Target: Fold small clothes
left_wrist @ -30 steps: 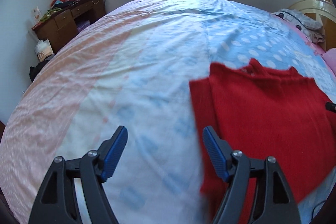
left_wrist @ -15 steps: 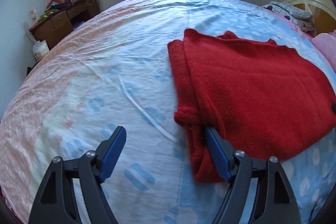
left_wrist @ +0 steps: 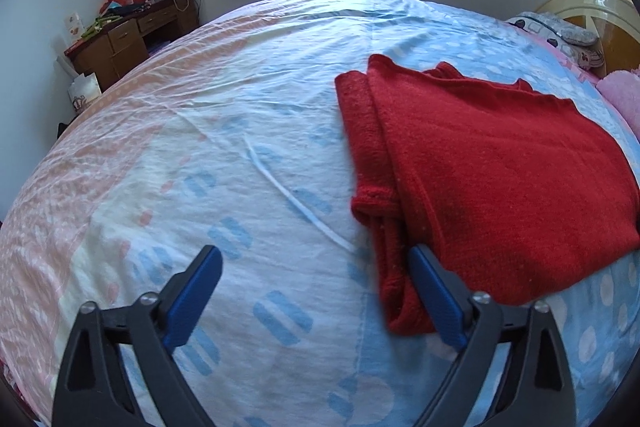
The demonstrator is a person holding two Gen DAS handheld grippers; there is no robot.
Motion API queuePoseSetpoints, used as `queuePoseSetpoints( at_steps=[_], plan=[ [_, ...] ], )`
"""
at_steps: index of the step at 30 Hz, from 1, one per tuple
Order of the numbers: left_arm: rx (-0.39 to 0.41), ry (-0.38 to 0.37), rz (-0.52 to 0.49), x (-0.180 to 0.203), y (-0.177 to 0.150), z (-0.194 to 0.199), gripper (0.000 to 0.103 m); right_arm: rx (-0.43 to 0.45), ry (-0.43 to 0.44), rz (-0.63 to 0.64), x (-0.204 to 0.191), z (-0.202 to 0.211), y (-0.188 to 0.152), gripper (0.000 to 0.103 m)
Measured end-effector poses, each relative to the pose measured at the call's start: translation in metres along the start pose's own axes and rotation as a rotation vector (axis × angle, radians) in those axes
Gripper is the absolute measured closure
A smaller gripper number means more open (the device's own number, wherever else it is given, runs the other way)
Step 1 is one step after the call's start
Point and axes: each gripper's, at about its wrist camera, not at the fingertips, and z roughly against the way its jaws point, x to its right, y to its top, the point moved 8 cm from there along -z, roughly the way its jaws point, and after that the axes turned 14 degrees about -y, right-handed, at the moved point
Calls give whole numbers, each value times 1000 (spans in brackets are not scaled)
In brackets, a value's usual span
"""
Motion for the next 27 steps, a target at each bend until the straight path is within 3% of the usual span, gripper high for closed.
queuePoseSetpoints(
  at_steps=[3,4,5,7,15,18,21,23,24,27],
  plan=[
    [-7,-22,25,-3,1,2,5,-9,-21,47,-7,5,4,97],
    [-6,-23,26,-4,2,4,5,-9,-30,50,-8,6,5,91],
    [-2,-21,24,-5,2,7,5,-7,-59,48,-6,9,7,76],
    [18,-19,22,-8,5,16,5,22,-86,32,-4,17,9,59],
    [11,-29,43,-5,9,5,5,165,8,81,-55,51,30,58],
    [-14,11,36,-6,4,-9,4,133,62,128,-79,33,33,58],
    [-3,-24,61,-12,3,-5,3,46,-4,64,-66,-3,32,58],
    [3,-45,62,-17,2,0,3,36,89,-22,-54,-11,32,58],
    [8,-47,59,-21,2,3,3,41,96,-20,-53,-10,31,58],
    [16,-39,58,-35,6,9,3,52,28,59,-62,-2,25,58]
  ],
)
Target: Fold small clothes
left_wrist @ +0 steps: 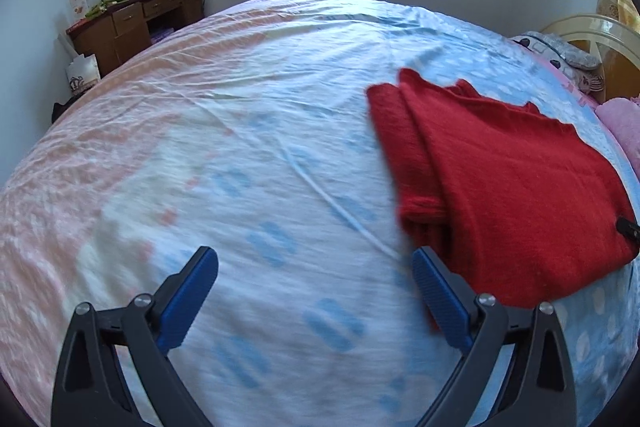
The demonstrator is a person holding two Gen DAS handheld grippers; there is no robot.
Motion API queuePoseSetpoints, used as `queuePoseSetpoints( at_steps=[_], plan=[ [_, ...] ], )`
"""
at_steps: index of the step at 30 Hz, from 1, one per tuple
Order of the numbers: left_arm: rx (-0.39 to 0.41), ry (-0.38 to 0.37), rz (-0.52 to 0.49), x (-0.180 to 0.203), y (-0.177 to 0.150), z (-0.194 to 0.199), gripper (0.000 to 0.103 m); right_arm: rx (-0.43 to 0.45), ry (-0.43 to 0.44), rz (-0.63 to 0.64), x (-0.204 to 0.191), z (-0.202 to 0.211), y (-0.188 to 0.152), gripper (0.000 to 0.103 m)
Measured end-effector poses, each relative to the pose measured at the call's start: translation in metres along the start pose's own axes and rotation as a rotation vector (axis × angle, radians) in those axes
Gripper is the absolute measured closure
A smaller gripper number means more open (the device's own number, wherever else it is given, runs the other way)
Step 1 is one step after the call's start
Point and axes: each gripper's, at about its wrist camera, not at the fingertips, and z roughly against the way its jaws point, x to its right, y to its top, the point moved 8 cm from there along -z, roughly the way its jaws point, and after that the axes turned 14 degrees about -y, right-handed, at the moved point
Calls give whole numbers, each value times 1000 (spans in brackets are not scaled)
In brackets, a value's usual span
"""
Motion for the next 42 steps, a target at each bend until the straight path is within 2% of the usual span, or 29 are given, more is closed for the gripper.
queuePoseSetpoints(
  at_steps=[2,5,7,10,15,18,20,23,28,33,36,39,40,42],
  plan=[
    [12,3,7,-12,7,4,3,11,-33,35,-11,11,-1,55],
    [4,-13,42,-29,13,5,0,68,16,79,-40,34,2,41],
    [-6,-40,66,-39,17,3,0,121,47,132,-66,49,2,36],
    [-10,-52,96,-54,21,-2,0,173,76,226,-106,64,-5,35],
    [-34,-83,175,-71,14,-12,0,249,44,443,-173,69,-38,35],
    [-21,-85,157,-71,12,-11,0,330,5,556,-203,70,-54,35],
    [-23,-90,145,-69,11,-10,0,336,14,616,-223,68,-66,35],
    [-26,-128,154,-65,16,-9,0,353,26,664,-241,67,-73,35],
    [-15,-167,118,-50,40,-9,0,414,-57,742,-265,53,-74,35],
    [-12,-236,58,-26,62,-16,0,451,-109,747,-275,45,-66,35],
    [-57,-308,39,-9,65,-30,0,456,-131,751,-280,41,-60,40],
    [-107,-350,57,2,68,-52,0,440,-117,751,-280,39,-60,51],
    [-121,-368,67,5,68,-58,0,433,-111,751,-280,37,-62,59],
    [-139,-405,92,10,69,-66,0,434,-106,747,-279,35,-64,61]
  ],
)
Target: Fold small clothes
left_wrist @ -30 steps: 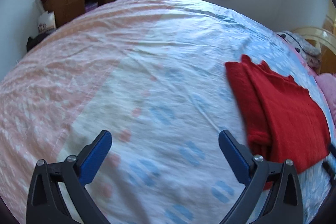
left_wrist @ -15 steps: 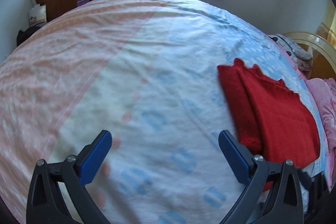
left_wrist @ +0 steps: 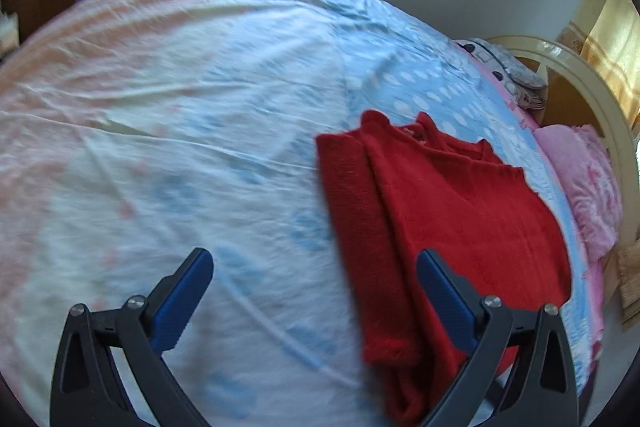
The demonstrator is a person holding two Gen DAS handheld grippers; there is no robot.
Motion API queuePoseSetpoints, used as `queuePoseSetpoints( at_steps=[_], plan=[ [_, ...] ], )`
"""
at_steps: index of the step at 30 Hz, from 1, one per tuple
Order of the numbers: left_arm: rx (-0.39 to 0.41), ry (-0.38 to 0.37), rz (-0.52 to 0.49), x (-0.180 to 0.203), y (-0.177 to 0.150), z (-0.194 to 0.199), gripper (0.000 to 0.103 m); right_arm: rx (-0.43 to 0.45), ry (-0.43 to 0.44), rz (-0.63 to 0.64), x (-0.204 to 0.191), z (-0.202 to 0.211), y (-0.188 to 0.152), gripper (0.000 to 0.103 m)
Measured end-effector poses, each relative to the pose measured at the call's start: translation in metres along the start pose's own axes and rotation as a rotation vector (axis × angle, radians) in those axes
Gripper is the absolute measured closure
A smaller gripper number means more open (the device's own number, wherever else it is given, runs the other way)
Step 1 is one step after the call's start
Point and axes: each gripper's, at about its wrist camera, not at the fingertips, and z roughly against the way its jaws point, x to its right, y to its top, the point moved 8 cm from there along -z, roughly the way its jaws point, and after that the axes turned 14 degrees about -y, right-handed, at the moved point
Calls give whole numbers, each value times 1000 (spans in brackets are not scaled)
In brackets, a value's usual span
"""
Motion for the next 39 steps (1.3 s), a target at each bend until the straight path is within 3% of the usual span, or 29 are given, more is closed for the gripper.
queuePoseSetpoints(
  at_steps=[2,11,13,17,19,20,23,32,39],
  plan=[
    [-13,-32,29,1,2,-9,0,9,-6,3,-1,1,-1,66],
    [3,-27,25,2,14,-26,1,21,-6,-8,-3,1,-3,66],
    [13,-30,15,3,17,-28,7,25,-9,-9,-3,1,-2,66],
    [-2,-36,-21,8,18,-36,37,34,-26,0,-5,3,-2,66],
    [-12,-46,-24,9,19,-38,66,37,-30,5,-7,4,-2,69],
    [-20,-69,-7,9,19,-39,85,37,-28,8,-7,5,-2,75],
    [-4,-110,45,5,20,-35,88,37,-36,16,-10,15,1,91],
    [-5,-161,121,11,23,-24,89,-11,80,-145,17,24,3,92],
    [6,-163,119,20,27,-20,90,5,69,-165,27,32,4,92]
  ],
)
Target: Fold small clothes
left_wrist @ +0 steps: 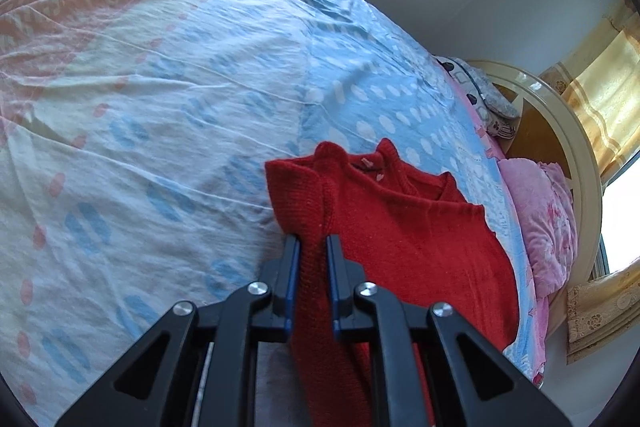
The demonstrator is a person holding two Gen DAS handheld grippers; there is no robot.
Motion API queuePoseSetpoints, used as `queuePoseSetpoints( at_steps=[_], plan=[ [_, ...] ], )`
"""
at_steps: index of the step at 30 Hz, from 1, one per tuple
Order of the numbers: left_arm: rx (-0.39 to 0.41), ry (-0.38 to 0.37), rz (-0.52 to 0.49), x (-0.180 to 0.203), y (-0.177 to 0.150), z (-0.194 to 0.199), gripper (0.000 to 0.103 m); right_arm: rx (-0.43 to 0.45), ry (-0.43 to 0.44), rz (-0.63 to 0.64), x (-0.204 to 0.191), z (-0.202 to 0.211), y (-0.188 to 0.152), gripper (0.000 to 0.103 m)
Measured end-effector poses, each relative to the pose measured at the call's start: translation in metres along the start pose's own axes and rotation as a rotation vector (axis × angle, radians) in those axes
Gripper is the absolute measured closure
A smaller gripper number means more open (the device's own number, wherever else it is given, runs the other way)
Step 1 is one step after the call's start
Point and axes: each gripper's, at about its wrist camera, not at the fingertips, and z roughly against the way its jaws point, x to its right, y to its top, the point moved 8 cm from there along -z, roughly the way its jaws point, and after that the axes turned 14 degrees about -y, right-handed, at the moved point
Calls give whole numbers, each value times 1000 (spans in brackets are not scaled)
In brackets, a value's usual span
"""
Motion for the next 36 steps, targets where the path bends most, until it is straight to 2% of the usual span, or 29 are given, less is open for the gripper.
queuePoseSetpoints(
  at_steps=[11,18,30,36],
  plan=[
    [43,-46,-21,20,8,-1,91,-13,-17,-51,18,0,-10,93],
    [73,-74,-44,42,12,-1,91,1,-23,-64,32,6,-3,93],
    [90,-129,-128,104,23,-14,91,22,-62,-142,88,17,-5,93],
    [80,-162,-177,143,25,-31,91,-5,-11,-270,129,18,-9,93]
  ],
)
